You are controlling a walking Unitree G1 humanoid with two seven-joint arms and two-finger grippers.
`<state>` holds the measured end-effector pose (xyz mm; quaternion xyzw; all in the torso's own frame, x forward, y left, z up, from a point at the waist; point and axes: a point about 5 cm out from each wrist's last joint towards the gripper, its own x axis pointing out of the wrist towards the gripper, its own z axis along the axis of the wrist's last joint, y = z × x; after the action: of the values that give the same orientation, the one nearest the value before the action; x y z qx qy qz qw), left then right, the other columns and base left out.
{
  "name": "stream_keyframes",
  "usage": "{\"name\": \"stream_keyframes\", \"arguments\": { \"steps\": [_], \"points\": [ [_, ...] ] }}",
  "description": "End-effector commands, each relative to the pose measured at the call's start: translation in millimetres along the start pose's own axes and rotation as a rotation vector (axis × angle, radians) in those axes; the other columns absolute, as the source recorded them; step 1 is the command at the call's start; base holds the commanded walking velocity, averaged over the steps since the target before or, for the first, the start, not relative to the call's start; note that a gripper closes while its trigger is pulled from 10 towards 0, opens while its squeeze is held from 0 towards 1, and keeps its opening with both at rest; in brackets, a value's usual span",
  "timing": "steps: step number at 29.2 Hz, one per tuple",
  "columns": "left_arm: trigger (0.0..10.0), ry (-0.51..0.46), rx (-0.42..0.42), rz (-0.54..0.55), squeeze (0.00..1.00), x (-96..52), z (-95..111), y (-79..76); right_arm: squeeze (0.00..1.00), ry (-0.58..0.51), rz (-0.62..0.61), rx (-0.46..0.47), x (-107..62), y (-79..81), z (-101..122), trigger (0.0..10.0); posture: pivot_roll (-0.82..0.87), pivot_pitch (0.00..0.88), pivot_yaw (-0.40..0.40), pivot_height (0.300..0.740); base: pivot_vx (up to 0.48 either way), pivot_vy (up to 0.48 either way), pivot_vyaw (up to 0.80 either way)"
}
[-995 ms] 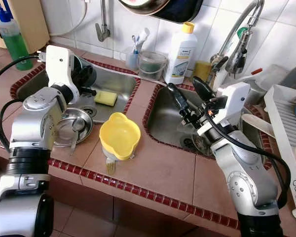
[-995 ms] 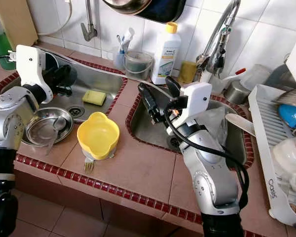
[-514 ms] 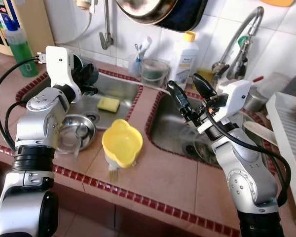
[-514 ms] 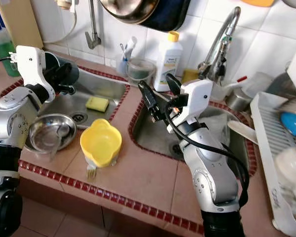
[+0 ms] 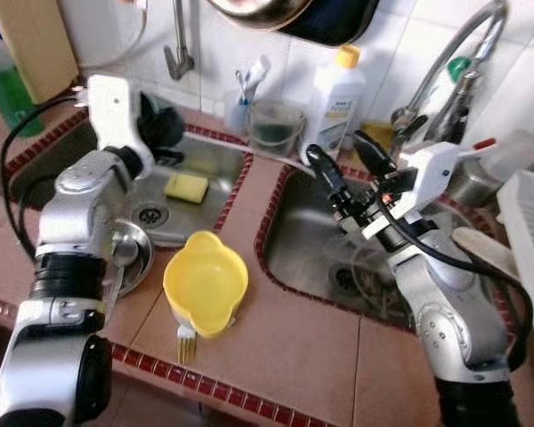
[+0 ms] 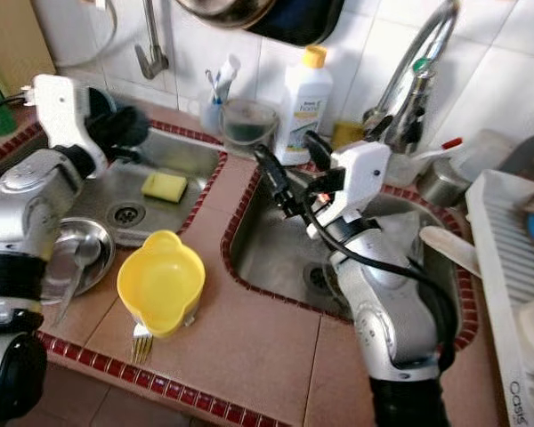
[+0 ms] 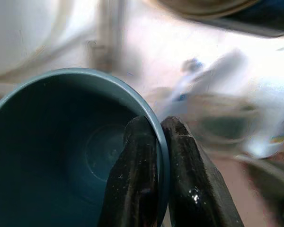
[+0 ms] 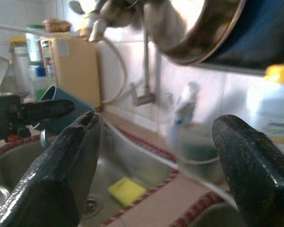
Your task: Kitchen organization
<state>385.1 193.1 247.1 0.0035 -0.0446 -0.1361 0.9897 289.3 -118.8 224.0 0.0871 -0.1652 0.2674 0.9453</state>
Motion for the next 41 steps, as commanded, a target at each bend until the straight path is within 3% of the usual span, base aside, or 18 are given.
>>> {"name": "stream_keyframes", "arguments": {
  "steps": [1,13,21,22,33,41],
  "points": [
    [10.0,-0.025,0.036,0.043,0.00,-0.9,9,9.9,0.00,-0.017,0.024,0.006,-1.7,6.1,6,10.0,0.03,0.000,-0.062,0.740,0.000,0.000,0.00],
    [10.0,0.016,0.179,0.058,0.00,9.0,2,8.0,0.00,0.003,0.011,0.020,-11.1,9.6,4,10.0,0.00,0.000,-0.036,0.740,0.000,0.000,0.00],
    [10.0,0.043,0.258,0.045,0.00,24.0,-5,-4.2,0.00,0.099,0.007,0.018,-30.2,13.9,1,10.0,-0.04,0.052,-0.025,0.740,0.000,0.000,0.00],
    [10.0,0.054,0.311,0.048,0.00,26.0,-7,-5.8,0.00,0.111,0.013,0.011,-34.0,16.3,1,10.0,-0.05,0.060,-0.024,0.740,0.000,0.000,0.00],
    [10.0,0.122,0.332,-0.005,0.00,33.9,-19,-13.8,0.00,0.193,0.058,0.004,-57.6,32.3,7,10.0,-0.12,0.133,-0.014,0.740,0.000,0.000,0.00],
    [10.0,0.206,0.276,-0.055,0.00,38.9,-22,-19.8,0.00,0.223,0.093,-0.014,-71.3,39.1,13,10.0,-0.16,0.170,0.000,0.740,0.000,0.000,0.00]
  ]
}}
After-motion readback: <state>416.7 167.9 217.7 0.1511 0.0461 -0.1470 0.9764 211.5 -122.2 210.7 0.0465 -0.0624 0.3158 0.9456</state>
